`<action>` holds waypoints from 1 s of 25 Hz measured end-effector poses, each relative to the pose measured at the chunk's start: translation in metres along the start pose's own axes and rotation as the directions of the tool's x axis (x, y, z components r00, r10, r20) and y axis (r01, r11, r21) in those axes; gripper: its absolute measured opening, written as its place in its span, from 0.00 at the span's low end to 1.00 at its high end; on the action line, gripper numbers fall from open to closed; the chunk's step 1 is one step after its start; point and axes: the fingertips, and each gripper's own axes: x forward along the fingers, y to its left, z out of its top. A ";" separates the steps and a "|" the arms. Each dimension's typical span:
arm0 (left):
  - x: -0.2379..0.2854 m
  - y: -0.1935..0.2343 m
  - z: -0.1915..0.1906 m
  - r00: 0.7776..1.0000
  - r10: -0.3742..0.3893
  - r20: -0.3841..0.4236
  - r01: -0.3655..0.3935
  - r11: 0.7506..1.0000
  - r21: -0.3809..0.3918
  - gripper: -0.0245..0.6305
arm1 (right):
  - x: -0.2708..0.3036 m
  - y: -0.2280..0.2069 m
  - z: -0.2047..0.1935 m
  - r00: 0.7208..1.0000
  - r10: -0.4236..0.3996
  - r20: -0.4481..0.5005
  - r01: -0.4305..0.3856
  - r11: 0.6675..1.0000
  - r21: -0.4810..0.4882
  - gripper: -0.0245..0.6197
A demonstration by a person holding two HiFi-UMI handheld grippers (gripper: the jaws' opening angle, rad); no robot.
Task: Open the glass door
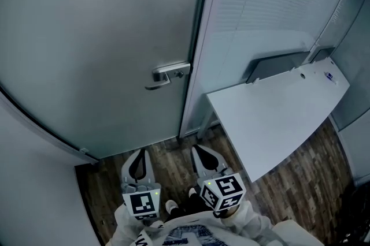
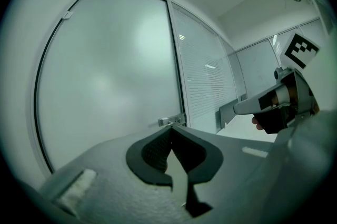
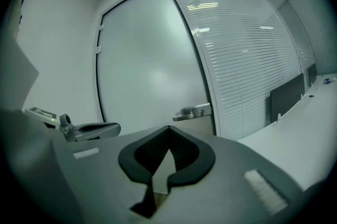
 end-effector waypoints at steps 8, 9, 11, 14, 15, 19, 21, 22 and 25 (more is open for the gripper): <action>0.026 -0.007 0.002 1.000 -0.010 -0.026 0.011 1.000 0.016 0.04 | 0.018 -0.016 0.015 0.999 0.036 0.021 -0.036 0.999 0.007 0.04; 0.031 -0.011 0.001 0.999 -0.022 -0.038 0.023 0.999 0.033 0.08 | 0.020 -0.021 0.016 0.999 0.037 0.022 -0.037 0.999 0.009 0.04; 0.042 -0.023 0.000 0.997 -0.053 -0.051 0.055 0.997 0.049 0.19 | 0.020 -0.030 0.018 0.999 0.037 0.025 -0.037 0.999 0.014 0.04; 0.058 -0.035 0.002 0.995 -0.070 -0.064 0.076 0.993 0.087 0.32 | 0.021 -0.045 0.023 0.999 0.027 0.032 -0.027 0.999 0.022 0.04; 0.065 -0.037 0.002 0.995 -0.066 -0.071 0.075 0.989 0.124 0.36 | 0.020 -0.050 0.024 0.999 0.022 0.034 -0.023 0.999 0.025 0.04; 0.096 -0.047 -0.008 0.990 -0.060 -0.126 0.096 0.949 0.301 0.47 | 0.014 -0.076 0.028 0.999 -0.004 0.038 0.003 0.999 0.035 0.04; 0.112 -0.045 -0.014 0.986 -0.044 -0.159 0.103 0.918 0.382 0.49 | 0.012 -0.088 0.029 0.999 -0.020 0.039 0.018 0.999 0.043 0.04; 0.119 -0.042 -0.016 0.985 -0.031 -0.170 0.100 0.905 0.413 0.49 | 0.011 -0.094 0.029 0.999 -0.028 0.039 0.026 0.999 0.046 0.04; 0.141 -0.031 -0.019 0.983 0.020 -0.181 0.075 0.860 0.505 0.48 | 0.007 -0.111 0.029 0.998 -0.050 0.039 0.048 0.997 0.055 0.04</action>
